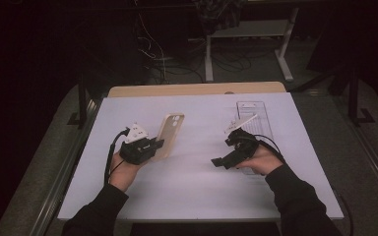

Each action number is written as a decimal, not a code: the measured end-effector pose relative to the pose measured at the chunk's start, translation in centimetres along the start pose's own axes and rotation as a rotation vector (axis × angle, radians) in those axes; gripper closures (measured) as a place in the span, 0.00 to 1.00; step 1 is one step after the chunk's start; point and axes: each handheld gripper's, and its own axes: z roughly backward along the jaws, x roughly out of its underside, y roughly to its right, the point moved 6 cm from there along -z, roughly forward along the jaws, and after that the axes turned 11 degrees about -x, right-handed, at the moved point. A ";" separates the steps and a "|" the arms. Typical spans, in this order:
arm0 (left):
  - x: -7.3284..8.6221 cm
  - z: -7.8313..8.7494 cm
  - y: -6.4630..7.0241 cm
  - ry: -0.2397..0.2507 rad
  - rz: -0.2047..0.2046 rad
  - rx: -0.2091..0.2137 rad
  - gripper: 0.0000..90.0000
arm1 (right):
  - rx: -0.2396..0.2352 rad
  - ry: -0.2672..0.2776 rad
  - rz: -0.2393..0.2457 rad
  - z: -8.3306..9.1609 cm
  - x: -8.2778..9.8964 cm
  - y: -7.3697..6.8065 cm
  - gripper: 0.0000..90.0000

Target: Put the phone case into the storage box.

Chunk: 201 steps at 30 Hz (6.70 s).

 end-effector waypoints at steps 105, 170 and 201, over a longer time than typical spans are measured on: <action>-0.6 -0.8 4.3 0.014 0.081 -0.048 0.89 | -0.108 0.324 -0.100 -4.9 -7.3 -0.6 0.00; -0.7 -0.9 7.7 0.022 0.006 -0.014 0.86 | -0.119 0.346 -0.150 -5.2 -7.6 -0.7 0.04; -0.4 -0.9 7.0 -0.036 -0.059 0.066 0.23 | -0.112 0.351 -0.149 -4.8 -7.6 -0.5 0.08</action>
